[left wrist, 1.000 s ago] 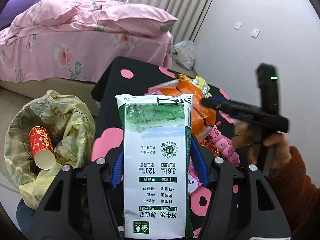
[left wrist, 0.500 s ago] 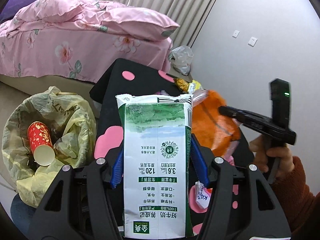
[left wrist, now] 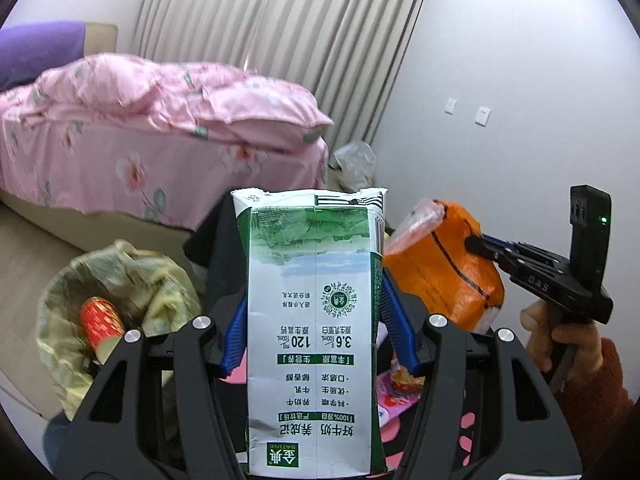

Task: Collect trash
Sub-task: 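Grasp the orange snack bag with the right gripper while the left holds the carton, then carry the carton and orange bag to the wastebasket and release both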

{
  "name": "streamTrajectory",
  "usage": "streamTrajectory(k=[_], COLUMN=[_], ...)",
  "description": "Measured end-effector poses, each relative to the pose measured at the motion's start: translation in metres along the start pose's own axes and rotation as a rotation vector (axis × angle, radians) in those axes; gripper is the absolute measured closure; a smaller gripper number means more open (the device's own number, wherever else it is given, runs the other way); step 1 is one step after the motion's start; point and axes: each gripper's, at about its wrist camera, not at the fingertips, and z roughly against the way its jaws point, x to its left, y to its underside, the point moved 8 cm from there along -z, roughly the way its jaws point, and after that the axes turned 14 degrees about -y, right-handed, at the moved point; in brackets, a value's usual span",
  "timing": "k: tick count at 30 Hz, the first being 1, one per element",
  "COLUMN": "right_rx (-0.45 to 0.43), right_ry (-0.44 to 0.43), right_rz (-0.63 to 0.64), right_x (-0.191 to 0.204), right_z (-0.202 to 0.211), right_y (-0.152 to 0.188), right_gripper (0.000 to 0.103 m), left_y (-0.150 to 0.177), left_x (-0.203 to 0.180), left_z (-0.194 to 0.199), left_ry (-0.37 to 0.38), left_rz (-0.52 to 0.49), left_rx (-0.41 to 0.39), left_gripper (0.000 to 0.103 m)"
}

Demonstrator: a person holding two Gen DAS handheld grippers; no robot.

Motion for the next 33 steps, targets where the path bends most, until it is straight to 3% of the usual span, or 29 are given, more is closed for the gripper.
streamTrajectory(k=[6, 16, 24, 33], right_rx=[-0.019, -0.003, 0.068, 0.151], right_ry=[-0.026, -0.081, -0.173, -0.208], right_rz=[0.025, 0.109, 0.153, 0.108], right_x=[0.028, 0.090, 0.135, 0.160], right_z=[-0.008, -0.056, -0.133, -0.244], right_y=[-0.014, -0.043, -0.057, -0.056], right_gripper=[0.092, 0.092, 0.092, 0.092], left_y=[-0.014, -0.030, -0.031, -0.029], left_x=[0.025, 0.133, 0.187, 0.214], left_z=[0.014, 0.027, 0.017, -0.031], left_ry=[-0.073, -0.240, -0.282, -0.276], left_rz=[-0.003, 0.100, 0.170, 0.238], left_rx=[-0.070, -0.155, -0.161, -0.169], left_gripper=[0.048, 0.048, 0.048, 0.048])
